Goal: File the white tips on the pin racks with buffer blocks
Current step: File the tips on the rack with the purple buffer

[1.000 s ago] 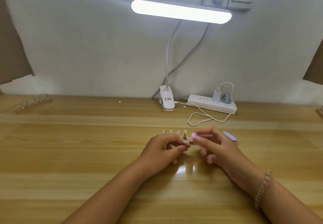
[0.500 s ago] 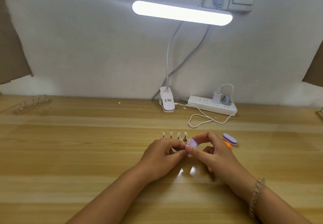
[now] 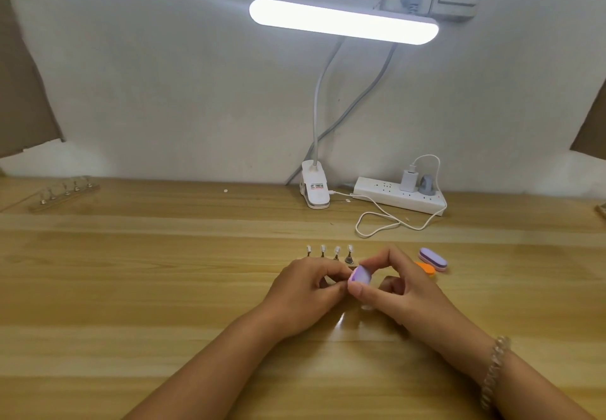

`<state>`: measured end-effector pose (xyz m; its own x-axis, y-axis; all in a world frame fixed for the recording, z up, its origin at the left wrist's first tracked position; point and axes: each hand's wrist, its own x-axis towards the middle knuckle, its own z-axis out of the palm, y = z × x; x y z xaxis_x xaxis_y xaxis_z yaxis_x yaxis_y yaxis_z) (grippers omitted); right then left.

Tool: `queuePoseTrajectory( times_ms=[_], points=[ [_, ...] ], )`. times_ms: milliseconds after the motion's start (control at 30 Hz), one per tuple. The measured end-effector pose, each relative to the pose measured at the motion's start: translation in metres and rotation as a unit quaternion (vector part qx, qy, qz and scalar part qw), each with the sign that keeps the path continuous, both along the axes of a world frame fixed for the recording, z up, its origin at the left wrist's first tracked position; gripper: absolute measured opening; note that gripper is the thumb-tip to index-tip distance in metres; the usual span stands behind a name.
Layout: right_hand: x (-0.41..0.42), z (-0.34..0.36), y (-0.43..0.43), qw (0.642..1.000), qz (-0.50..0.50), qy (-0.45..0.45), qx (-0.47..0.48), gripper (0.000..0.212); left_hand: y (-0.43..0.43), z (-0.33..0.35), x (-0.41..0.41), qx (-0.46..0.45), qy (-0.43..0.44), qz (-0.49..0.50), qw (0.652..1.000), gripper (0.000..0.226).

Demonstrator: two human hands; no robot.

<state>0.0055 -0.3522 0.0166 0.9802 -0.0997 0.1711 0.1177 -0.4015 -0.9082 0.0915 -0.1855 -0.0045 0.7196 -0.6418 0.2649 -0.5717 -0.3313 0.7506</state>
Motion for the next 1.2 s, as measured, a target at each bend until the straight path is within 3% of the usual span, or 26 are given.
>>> queuePoseTrajectory(
  times_ms=[100,267,433,567,700,867,933,1200],
  points=[
    [0.0073,0.0005,0.001,0.999,-0.046,-0.02,0.012,0.029,-0.0003,-0.0001,-0.0005,-0.012,0.006,0.002,1.0,0.012],
    [-0.001,-0.0004,0.0004,1.0,0.002,-0.002,0.003,0.032,0.0005,0.0016,-0.0022,0.001,0.005,0.005,1.0,0.014],
    [0.0078,-0.0007,0.0017,0.999,-0.049,-0.023,-0.002,0.026,0.0,0.0032,-0.0033,-0.008,0.007,0.002,1.0,0.011],
    [-0.002,-0.0014,0.0007,1.0,0.007,-0.001,-0.021,0.03,0.0005,0.0043,-0.0035,0.005,0.005,0.006,1.0,0.024],
    [0.007,-0.001,0.0058,0.997,-0.067,-0.026,-0.013,0.034,-0.0007,0.0027,-0.0029,-0.01,-0.001,0.012,1.0,0.02],
    [-0.0007,-0.0015,0.0017,1.0,-0.015,-0.004,-0.019,0.035,0.0006,0.0016,-0.0018,-0.016,0.004,0.01,1.0,0.026],
    [0.0026,-0.0018,0.0017,0.999,-0.038,0.005,-0.011,0.037,0.0003,0.0015,-0.0012,-0.013,0.002,0.015,1.0,0.028],
    [0.0054,-0.0061,0.0019,0.998,-0.061,-0.026,-0.024,0.034,0.0014,0.0033,0.0003,-0.079,0.055,0.006,0.995,0.012]
  ],
)
